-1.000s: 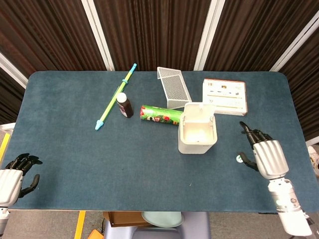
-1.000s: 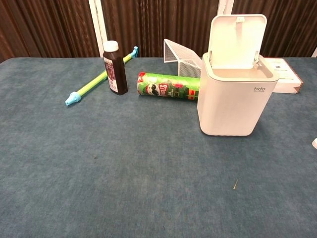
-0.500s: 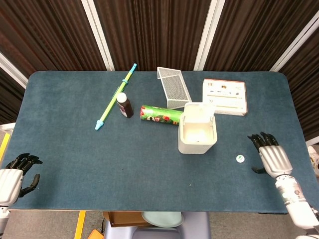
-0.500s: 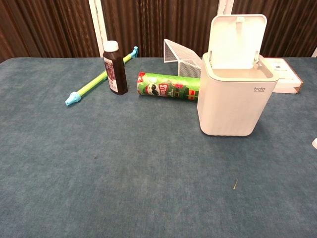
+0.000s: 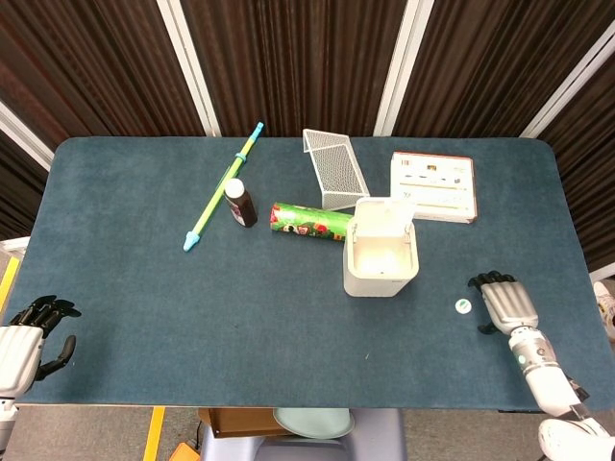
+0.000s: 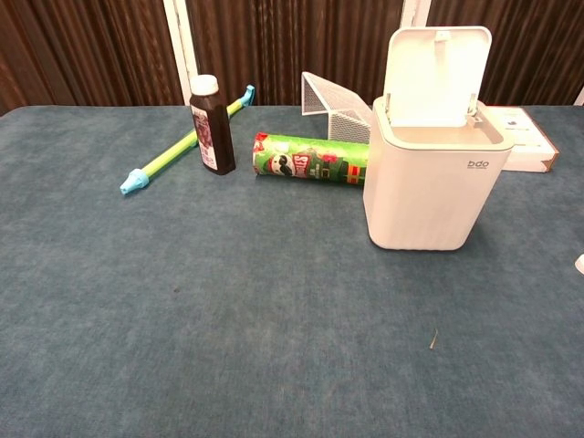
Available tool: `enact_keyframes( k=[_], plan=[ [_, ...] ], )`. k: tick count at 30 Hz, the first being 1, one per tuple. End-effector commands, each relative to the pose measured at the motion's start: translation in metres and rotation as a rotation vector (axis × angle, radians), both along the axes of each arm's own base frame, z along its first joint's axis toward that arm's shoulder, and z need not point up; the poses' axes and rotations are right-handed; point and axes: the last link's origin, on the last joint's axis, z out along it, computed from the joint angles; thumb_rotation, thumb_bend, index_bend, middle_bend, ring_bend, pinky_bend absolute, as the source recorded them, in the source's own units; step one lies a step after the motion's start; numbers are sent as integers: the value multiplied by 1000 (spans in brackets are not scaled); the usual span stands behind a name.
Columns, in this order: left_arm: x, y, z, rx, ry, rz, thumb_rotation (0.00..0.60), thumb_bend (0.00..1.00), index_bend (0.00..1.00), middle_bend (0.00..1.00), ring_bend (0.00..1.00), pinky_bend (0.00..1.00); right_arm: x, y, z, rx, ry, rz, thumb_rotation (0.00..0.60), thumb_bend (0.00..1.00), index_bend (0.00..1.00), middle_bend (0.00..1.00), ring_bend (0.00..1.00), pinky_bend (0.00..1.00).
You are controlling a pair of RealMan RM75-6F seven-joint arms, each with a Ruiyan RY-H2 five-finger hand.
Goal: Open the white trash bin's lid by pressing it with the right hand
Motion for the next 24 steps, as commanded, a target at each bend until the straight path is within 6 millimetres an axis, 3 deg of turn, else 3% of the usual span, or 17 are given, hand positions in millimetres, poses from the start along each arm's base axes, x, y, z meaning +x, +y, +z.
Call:
enact_keyframes(
  k=[1,14,24],
  plan=[
    [0,0,0,0,0,0,600,469,377,287,178,364,-1,-4,-8,14,11,-1,600,244,427,350,283,360],
    [0,0,0,1,-2,-2,600,469,378,287,178,363,-4,-15,-21,-1,6,8,600,338,510,425,368,458],
    [0,-1,0,2,0,-4,600,468,378,287,178,363,-6,-19,-27,13,2,4,600,354,522,434,377,470]
  ],
)
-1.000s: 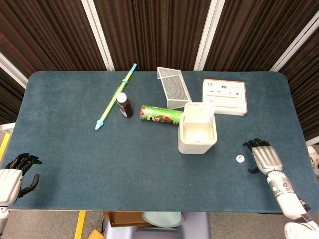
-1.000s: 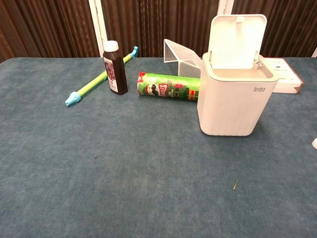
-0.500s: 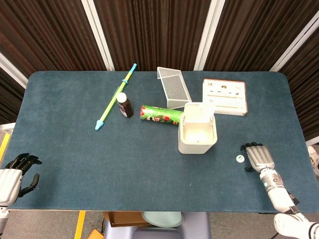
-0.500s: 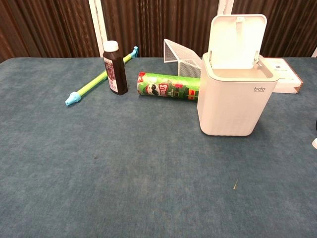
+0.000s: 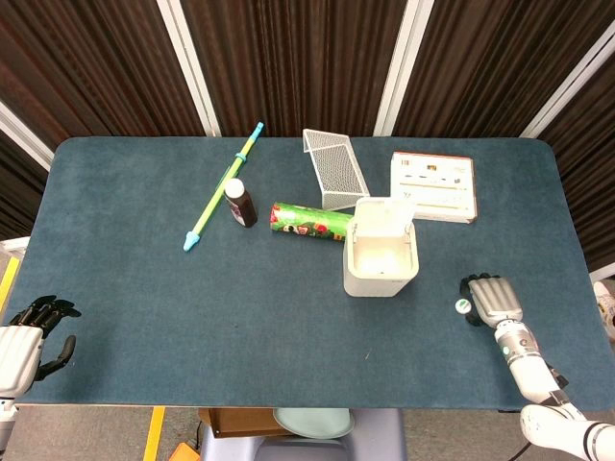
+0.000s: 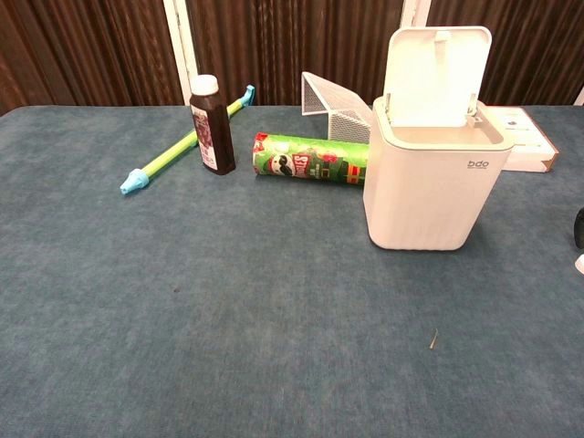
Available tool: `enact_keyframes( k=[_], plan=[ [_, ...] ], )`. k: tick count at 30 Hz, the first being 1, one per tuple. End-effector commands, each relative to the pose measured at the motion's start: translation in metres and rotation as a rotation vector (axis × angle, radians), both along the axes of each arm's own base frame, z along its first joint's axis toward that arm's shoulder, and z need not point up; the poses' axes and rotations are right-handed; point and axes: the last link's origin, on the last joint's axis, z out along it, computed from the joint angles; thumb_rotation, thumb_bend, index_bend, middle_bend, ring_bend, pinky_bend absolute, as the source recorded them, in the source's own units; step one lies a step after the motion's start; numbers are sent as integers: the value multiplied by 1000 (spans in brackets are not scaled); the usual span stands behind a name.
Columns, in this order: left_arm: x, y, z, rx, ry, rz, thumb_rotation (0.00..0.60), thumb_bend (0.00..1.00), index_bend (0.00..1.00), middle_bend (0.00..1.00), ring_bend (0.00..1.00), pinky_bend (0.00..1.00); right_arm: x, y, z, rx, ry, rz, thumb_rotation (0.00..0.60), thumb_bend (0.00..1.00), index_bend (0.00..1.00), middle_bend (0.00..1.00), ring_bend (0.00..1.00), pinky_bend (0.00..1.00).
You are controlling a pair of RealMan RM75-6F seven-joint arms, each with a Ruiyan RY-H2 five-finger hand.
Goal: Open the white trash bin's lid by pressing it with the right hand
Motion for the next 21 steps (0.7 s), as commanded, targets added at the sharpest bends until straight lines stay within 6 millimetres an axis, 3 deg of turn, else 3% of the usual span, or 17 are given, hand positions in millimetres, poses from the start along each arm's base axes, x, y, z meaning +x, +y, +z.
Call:
enact_keyframes(
  k=[1,9,21],
  plan=[
    [0,0,0,0,-1,1,600,468,378,287,177,363,0,-1,-1,3,0,-2,600,354,522,434,377,470],
    [0,0,0,0,-1,-3,600,468,378,287,178,363,-1,-1,-4,6,-8,-3,600,355,528,437,383,476],
    [0,0,0,1,-1,-4,600,469,378,287,178,363,-2,-1,-5,-8,-12,6,600,368,631,498,469,560]
  ],
)
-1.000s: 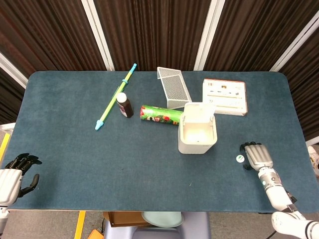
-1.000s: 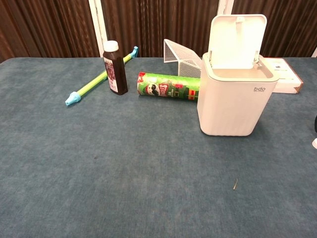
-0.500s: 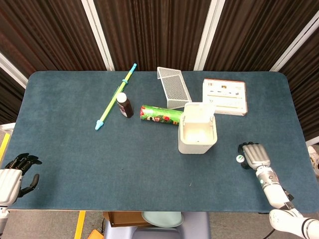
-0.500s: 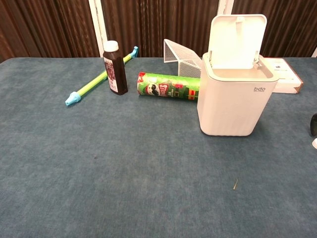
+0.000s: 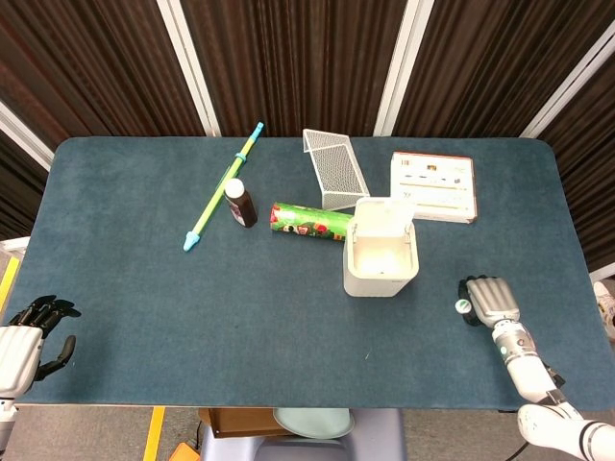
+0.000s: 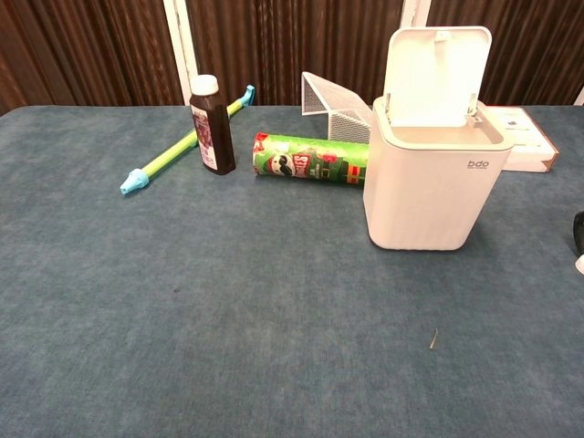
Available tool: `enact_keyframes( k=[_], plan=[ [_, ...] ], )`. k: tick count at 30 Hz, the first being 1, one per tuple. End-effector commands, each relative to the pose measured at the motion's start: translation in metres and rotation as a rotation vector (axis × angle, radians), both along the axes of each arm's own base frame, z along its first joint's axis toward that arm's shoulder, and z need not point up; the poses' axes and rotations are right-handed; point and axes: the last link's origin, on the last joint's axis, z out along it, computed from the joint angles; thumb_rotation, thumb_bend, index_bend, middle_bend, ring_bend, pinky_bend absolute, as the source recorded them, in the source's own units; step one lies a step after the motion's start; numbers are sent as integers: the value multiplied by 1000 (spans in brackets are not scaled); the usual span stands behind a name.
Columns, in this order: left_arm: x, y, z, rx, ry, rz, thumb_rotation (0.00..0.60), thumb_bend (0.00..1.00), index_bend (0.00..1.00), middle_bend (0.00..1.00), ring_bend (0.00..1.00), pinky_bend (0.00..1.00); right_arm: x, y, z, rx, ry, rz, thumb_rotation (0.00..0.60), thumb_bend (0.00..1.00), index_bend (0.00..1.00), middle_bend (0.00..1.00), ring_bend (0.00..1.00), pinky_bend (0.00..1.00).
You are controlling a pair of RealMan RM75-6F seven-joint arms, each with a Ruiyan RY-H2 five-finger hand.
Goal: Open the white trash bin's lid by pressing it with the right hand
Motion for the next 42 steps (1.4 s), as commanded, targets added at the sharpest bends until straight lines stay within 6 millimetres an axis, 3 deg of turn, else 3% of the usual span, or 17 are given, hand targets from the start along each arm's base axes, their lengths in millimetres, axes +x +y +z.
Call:
enact_keyframes(
  k=[1,8,13,25,30,35,42],
  plan=[
    [0,0,0,0,0,0,600,468,378,287,178,363,-1,0,0,-2,0,0,600,368,634,500,471,562],
    [0,0,0,-1,-1,-1,600,469,377,287,178,363,0,0,1,-13,-9,8,600,394,667,523,500,590],
    [0,0,0,-1,-1,0,600,468,378,287,178,363,13,5,11,-42,-59,40,600,411,681,531,510,598],
    [0,-2,2,6,-2,1,600,467,378,287,178,363,90,40,76,-166,-171,221,600,412,681,534,517,608],
    [1,-2,2,12,0,1,600,468,378,287,178,363,116,39,91,-211,-210,269,600,412,681,534,517,608],
    [0,-2,2,10,5,3,600,468,378,287,177,363,137,26,88,-213,-263,320,600,412,681,534,517,609],
    [0,-1,2,12,7,4,600,469,378,287,178,363,157,-5,61,-166,-297,350,600,412,677,534,518,609]
  ],
)
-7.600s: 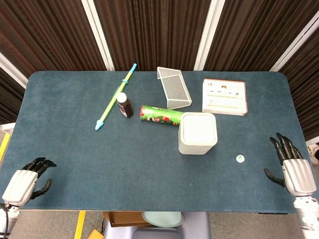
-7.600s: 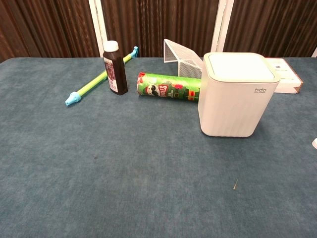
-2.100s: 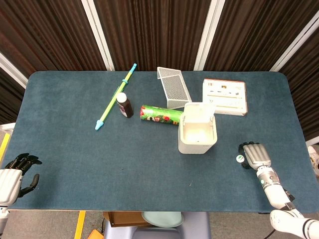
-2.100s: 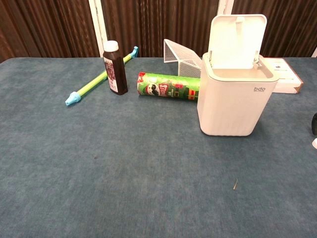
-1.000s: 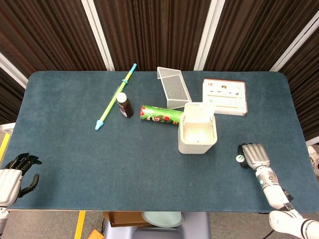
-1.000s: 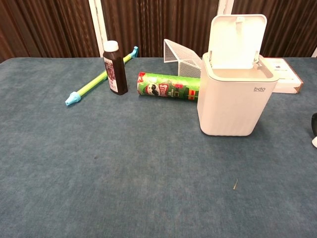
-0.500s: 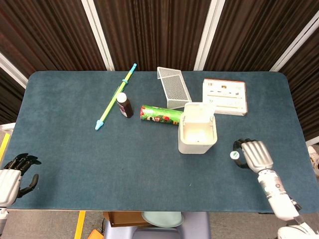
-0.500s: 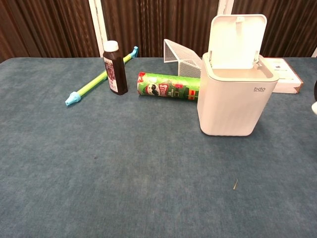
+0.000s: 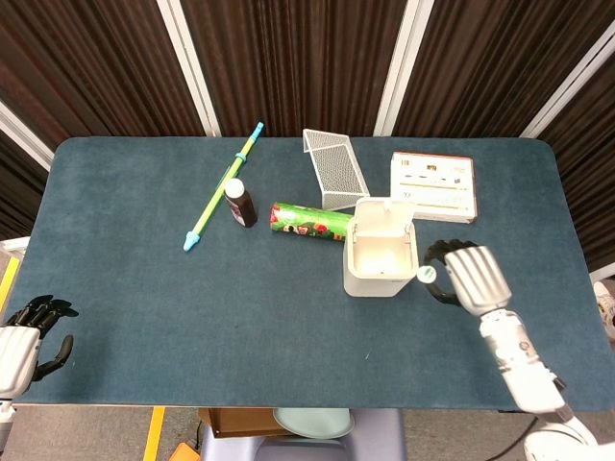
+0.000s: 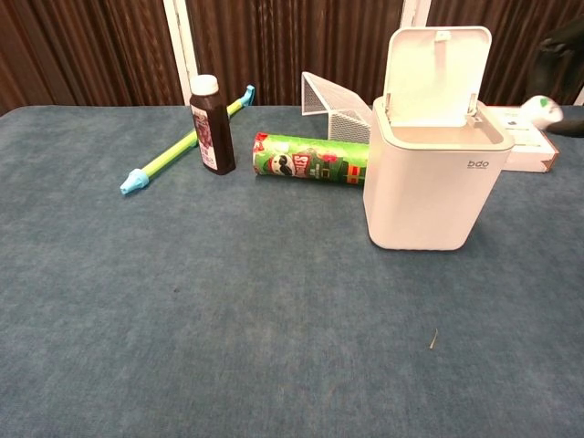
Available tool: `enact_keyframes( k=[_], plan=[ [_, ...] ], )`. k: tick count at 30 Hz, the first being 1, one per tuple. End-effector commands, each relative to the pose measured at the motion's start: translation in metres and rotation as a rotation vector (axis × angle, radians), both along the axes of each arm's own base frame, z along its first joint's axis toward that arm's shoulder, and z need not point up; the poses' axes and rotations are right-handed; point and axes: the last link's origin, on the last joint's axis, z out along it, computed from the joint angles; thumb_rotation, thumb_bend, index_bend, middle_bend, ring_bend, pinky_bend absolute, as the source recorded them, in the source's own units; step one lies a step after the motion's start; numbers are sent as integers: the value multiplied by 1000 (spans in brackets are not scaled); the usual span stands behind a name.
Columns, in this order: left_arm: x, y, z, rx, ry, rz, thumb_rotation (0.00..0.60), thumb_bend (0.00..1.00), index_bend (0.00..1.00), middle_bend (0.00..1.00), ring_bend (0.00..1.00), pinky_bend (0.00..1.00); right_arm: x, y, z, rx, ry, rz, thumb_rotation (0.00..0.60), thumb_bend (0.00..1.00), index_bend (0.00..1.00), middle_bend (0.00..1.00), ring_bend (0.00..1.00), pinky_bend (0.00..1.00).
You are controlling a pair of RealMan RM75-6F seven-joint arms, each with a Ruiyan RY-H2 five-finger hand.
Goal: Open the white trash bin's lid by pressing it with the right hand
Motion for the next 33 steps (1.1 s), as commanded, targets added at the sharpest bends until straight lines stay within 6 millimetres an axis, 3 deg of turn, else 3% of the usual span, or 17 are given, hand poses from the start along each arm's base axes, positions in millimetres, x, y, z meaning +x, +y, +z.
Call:
enact_keyframes(
  k=[1,11,14,16,21,25,30,33],
  plan=[
    [0,0,0,2,0,0,600,468,377,287,178,363,9,-17,-15,25,-3,11,600,412,675,534,518,609],
    [-2,0,3,9,-4,6,600,469,377,287,178,363,24,-46,-34,-26,-32,44,600,412,652,534,519,609],
    [-2,0,3,9,-3,5,600,468,377,287,178,363,22,-44,-35,-2,-37,32,600,411,525,501,505,609],
    [-2,0,3,9,-4,6,600,468,377,287,178,363,22,-43,-35,8,-37,38,600,412,402,407,460,596],
    [-2,0,2,8,-3,8,600,469,378,287,177,363,19,-39,-32,-10,-25,67,600,342,266,274,309,484],
    [-1,0,3,9,-3,5,600,468,378,287,178,363,15,-29,-25,-4,-43,81,600,260,206,192,186,373],
    [-1,-1,3,12,-1,4,600,469,378,287,178,363,4,2,-3,-74,-63,96,600,246,204,190,170,359],
    [0,-2,2,11,5,1,600,469,377,287,177,364,-12,31,15,-157,-35,84,600,247,239,191,169,359]
  ],
)
